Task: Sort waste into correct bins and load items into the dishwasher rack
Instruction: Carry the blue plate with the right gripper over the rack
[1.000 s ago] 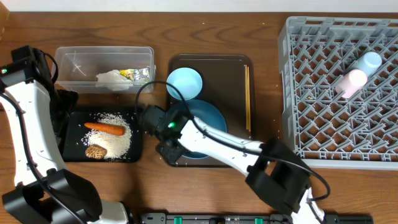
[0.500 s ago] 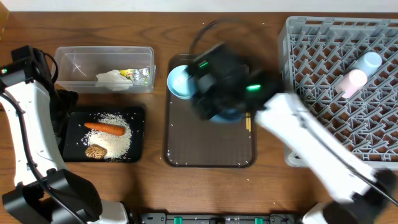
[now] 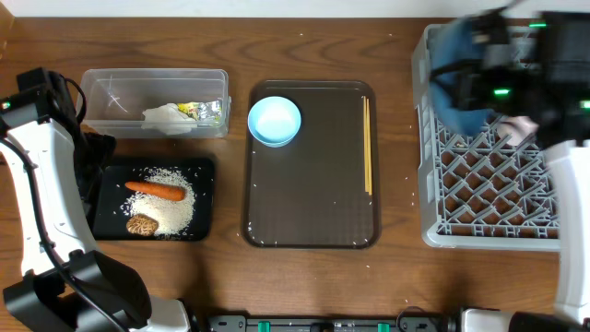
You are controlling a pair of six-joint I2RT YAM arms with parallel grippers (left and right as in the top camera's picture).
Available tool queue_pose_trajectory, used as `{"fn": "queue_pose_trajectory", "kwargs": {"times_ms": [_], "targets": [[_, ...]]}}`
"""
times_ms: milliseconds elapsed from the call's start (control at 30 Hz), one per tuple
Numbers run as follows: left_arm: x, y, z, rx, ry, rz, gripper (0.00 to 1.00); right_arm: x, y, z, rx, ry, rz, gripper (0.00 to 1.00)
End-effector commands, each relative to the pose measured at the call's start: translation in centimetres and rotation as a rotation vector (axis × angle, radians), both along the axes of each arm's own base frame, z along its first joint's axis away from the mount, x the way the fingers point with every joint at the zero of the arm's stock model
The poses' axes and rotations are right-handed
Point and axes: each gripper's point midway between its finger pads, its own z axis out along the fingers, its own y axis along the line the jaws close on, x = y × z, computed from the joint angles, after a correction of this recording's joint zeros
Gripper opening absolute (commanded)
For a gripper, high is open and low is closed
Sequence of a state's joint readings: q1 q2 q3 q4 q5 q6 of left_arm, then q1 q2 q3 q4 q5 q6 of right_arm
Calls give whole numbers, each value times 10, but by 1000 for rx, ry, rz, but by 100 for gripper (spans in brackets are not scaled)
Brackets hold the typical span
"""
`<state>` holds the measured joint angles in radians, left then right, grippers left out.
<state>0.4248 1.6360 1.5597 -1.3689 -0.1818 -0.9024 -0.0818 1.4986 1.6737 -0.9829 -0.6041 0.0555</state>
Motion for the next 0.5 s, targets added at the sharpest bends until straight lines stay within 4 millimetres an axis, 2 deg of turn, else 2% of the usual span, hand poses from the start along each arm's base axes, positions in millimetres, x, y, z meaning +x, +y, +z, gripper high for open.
{"fn": "queue_pose_trajectory", "kwargs": {"times_ms": [0,133,233,333,467], "targets": [[-2,1,1,1,-2,16,98,-8,-20,28,190,-77,94,1],[-2,1,1,1,-2,16,98,-19,-52,40,367,-114,120,1],[-2,1,1,2,-1,16,98,-29,-71,38,461,-136,122,1],[-2,1,1,2,-1,16,98,-35,-79,26,524,-138,124,1],[-2,1,1,2,-1,16,98,-42,-76,10,624,-130,153,1]]}}
